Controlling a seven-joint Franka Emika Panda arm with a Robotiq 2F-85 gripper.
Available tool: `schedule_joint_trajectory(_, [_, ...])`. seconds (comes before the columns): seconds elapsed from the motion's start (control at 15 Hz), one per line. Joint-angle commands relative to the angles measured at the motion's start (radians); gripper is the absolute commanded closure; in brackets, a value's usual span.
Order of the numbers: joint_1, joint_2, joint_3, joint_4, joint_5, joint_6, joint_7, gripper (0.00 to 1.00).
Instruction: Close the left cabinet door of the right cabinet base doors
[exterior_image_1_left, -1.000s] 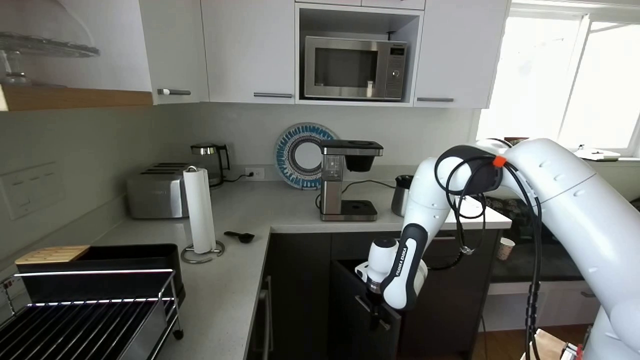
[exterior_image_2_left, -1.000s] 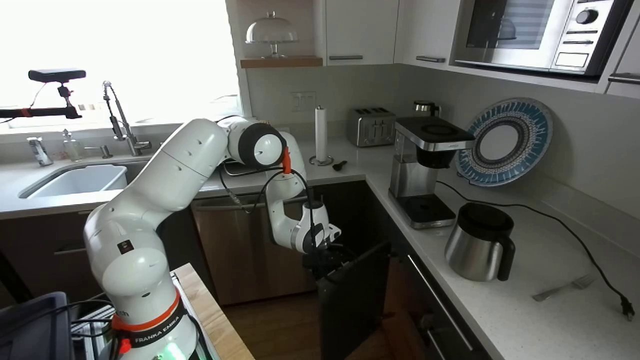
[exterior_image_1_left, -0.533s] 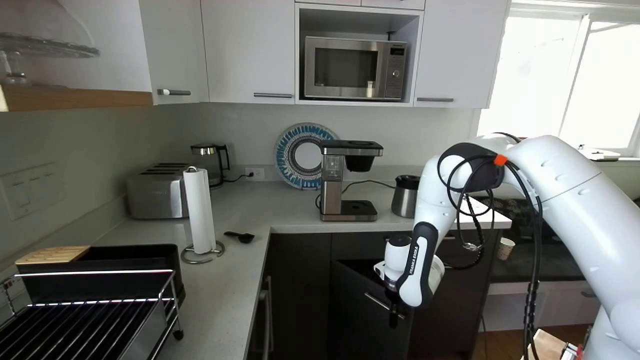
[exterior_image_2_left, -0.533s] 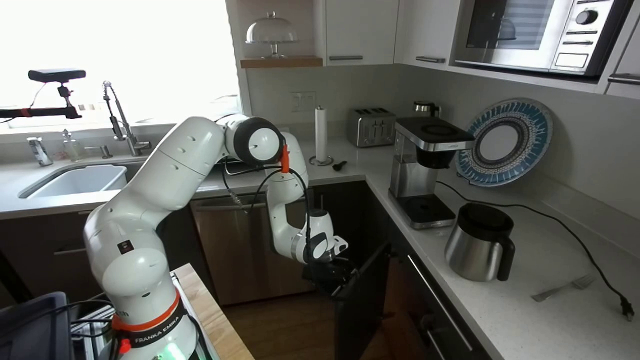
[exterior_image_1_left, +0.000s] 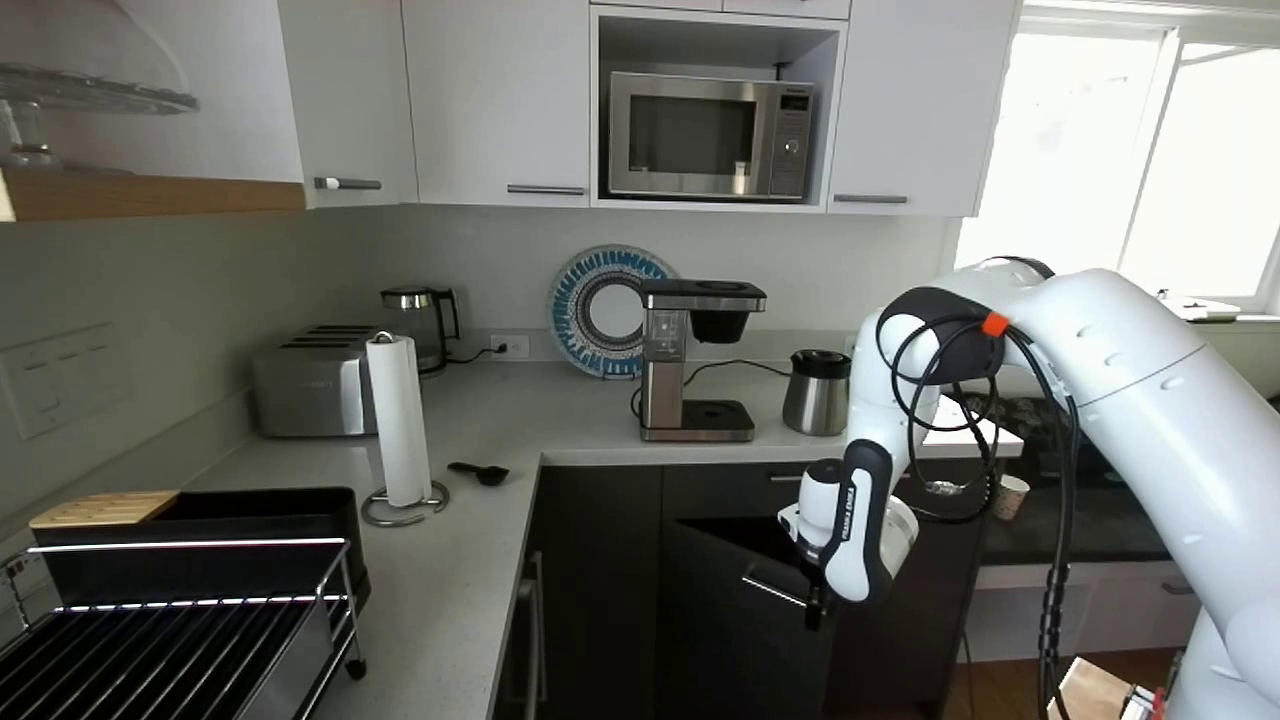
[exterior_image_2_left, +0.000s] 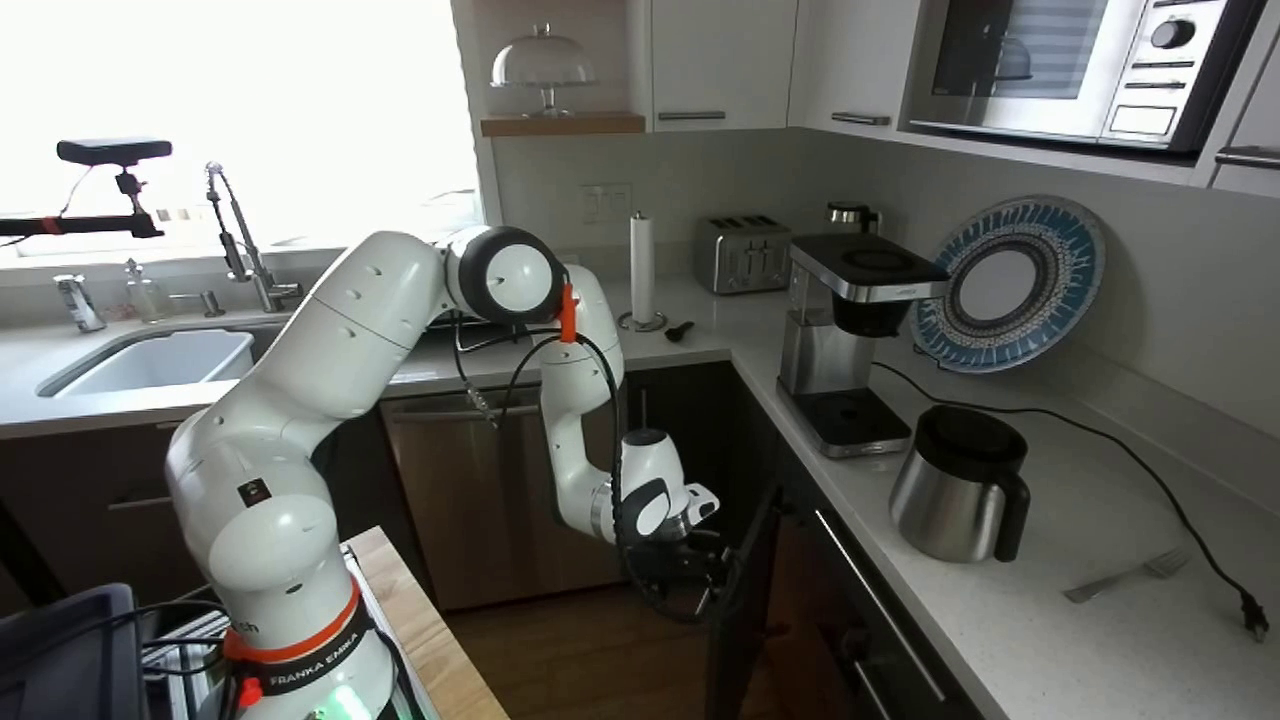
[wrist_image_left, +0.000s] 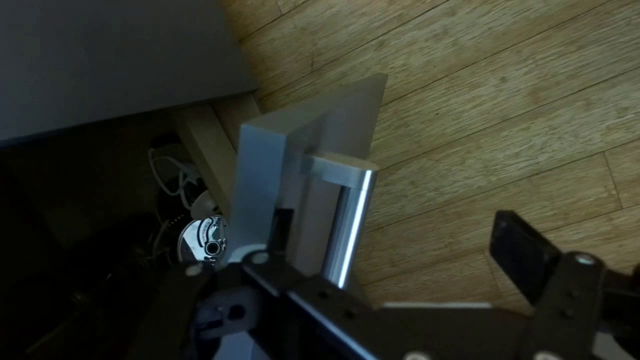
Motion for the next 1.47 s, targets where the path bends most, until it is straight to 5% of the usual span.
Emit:
schedule_joint_trajectory(0.0, [0.027,0.013,-0.062,-0.014,-0.006,0.056,0.018,0.0])
schedule_joint_trajectory(0.4, [0.033,0.065,-0.119,0.0,0.017,0.111,0.016,0.0])
schedule_joint_trajectory(0.73, [0.186,0.132,-0.272,0.009,0.094,0.167,0.039,0.0])
schedule_joint_trajectory(1.0, [0.221,0.141,-0.264,0.002,0.173,0.173,0.076,0.0])
schedule_joint_trajectory(1.4, [0.495,0.263,-0.458,-0.002,0.34,0.171,0.15,0.0])
